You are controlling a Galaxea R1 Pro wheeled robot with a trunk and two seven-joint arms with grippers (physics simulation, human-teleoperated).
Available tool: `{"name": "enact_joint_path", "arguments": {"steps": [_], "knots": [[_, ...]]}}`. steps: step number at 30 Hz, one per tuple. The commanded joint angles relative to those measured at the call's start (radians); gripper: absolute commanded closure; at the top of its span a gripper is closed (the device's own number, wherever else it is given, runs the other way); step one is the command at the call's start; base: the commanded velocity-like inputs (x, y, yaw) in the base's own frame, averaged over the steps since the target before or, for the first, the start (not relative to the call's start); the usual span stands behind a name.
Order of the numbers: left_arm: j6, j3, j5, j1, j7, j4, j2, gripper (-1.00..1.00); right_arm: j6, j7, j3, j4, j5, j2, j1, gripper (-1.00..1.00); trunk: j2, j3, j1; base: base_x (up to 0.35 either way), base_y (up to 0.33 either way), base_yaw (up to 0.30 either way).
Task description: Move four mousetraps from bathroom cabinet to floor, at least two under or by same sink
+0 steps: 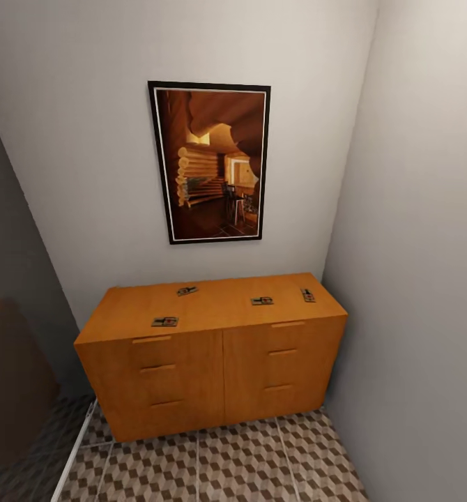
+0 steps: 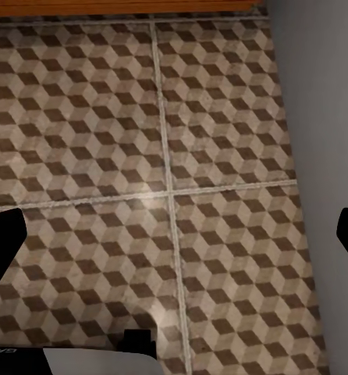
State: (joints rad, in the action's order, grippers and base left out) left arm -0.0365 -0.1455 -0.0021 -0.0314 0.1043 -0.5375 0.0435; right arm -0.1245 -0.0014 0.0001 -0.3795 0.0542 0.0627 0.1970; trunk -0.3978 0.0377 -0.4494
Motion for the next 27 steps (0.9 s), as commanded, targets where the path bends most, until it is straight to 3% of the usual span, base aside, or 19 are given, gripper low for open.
{"name": "enact_joint_path", "arguments": {"steps": [1, 12, 27], "knots": [[-0.003, -0.004, 0.0, -0.001, 0.0, 0.0, 0.001, -1.0, -0.003, 0.0, 0.0, 0.001, 0.006, 0.0, 0.001, -1.0, -0.002, 0.002, -0.001, 0.0, 0.0, 0.006], [-0.002, -0.003, -0.002, -0.001, 0.004, 0.001, 0.001, -1.0, -0.003, 0.0, 0.0, 0.001, 0.006, 0.0, 0.001, -1.0, -0.002, 0.002, -0.001, 0.0, 0.0, 0.032], [-0.002, -0.003, -0.003, -0.001, 0.005, 0.001, 0.001, -1.0, -0.003, 0.0, 0.0, 0.001, 0.006, 0.0, 0.001, -1.0, -0.002, 0.002, -0.001, 0.0, 0.0, 0.227]]}}
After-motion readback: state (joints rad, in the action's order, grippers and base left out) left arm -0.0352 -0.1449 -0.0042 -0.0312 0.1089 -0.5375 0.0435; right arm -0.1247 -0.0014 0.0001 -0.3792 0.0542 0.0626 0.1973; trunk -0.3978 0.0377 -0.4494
